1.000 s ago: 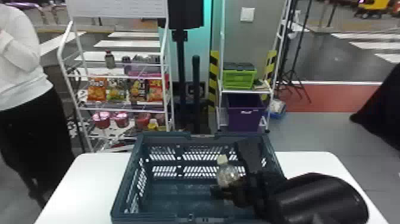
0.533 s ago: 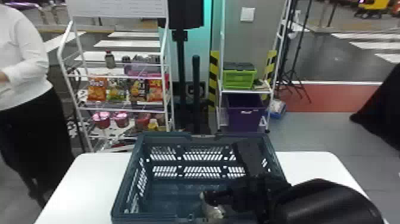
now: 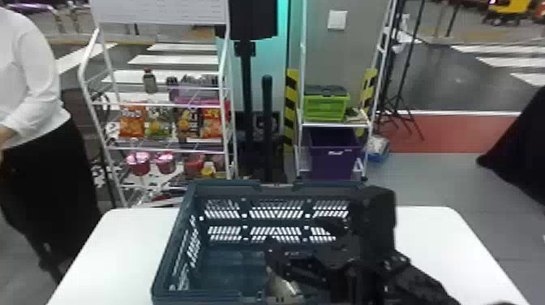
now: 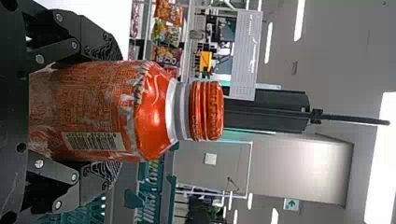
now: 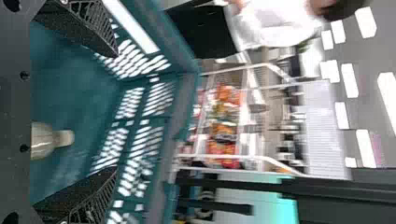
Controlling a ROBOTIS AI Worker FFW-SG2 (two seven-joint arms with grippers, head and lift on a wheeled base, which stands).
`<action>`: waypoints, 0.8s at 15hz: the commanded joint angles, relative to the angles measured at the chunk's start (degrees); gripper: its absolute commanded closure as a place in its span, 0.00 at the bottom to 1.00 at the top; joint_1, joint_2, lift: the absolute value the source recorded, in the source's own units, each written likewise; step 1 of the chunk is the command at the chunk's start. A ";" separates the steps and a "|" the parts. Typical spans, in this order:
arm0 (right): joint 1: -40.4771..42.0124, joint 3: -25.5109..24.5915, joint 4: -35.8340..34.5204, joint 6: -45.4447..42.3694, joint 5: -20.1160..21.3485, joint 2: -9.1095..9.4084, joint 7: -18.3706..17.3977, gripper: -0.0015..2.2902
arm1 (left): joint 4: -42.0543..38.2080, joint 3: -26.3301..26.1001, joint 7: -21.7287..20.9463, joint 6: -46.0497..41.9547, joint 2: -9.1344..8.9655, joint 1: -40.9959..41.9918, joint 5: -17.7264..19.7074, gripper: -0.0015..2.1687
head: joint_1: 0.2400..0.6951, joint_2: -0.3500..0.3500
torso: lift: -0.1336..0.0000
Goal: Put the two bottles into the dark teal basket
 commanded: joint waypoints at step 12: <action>46.33 -19.40 7.65 -76.14 -16.51 -0.44 -3.78 0.01 | -9.68 0.17 0.36 15.43 0.41 -0.28 -1.78 0.99 | 0.57 0.50 | 1.00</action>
